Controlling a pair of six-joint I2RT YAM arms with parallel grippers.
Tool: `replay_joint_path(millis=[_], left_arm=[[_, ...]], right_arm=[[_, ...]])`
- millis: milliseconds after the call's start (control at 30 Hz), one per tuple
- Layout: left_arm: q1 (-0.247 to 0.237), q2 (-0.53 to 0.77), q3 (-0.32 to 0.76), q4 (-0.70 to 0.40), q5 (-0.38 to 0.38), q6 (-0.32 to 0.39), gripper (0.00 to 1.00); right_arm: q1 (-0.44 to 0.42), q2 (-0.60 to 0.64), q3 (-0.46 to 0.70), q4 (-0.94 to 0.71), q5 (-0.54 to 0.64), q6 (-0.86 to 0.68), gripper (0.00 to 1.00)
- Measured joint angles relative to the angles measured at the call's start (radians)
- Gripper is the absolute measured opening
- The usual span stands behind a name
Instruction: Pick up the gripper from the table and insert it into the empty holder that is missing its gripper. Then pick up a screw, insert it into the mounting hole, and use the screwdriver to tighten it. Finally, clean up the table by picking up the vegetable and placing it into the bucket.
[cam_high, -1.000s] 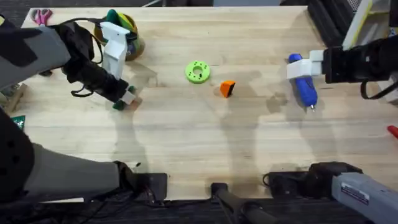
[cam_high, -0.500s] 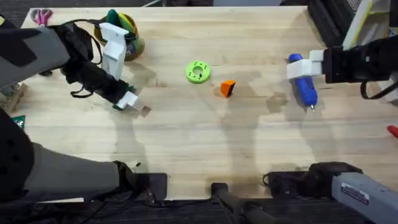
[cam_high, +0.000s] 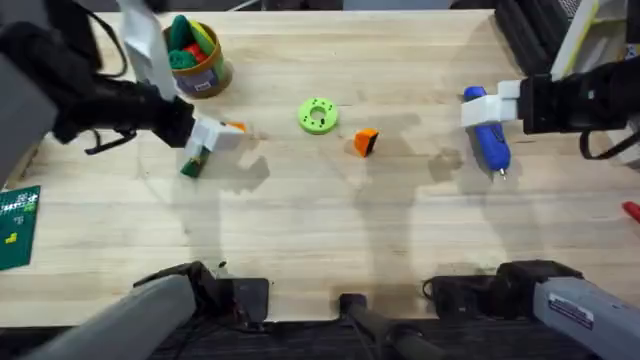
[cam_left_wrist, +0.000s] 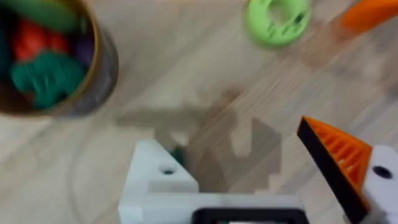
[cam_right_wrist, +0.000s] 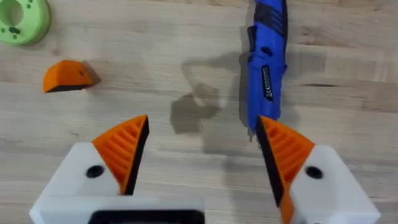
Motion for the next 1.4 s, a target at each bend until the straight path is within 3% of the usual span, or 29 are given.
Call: replay_joint_path(millis=[200, 300, 567, 800, 967, 1200, 1400], left_arm=[[0.000, -0.192, 0.000, -0.020, 0.304, -0.002, 0.986], [-0.001, -0.262, 0.000, -0.081, 0.404, -0.009, 0.985], [-0.002, -0.313, 0.000, -0.223, 0.490, -0.016, 0.985], [-0.013, -0.313, 0.000, -0.232, 0.497, -0.019, 0.987], [-0.031, -0.367, -0.056, -0.066, 0.490, -0.023, 0.986], [-0.088, -0.610, -0.342, 0.275, 0.474, -0.023, 0.986], [-0.099, -0.794, -0.568, 0.462, 0.466, -0.019, 0.986]], right_arm=[[0.000, 0.000, 0.000, 0.000, 0.000, 0.000, 0.993], [0.000, 0.000, 0.000, 0.000, 0.000, 0.000, 0.993], [0.000, 0.000, 0.000, 0.000, 0.000, 0.000, 0.994], [0.000, 0.000, 0.000, 0.000, 0.000, 0.000, 0.993], [0.000, 0.000, 0.000, 0.000, 0.000, 0.000, 0.993], [0.000, 0.000, 0.000, 0.000, 0.000, 0.000, 0.993], [0.000, 0.000, 0.000, 0.000, 0.000, 0.000, 0.993]])
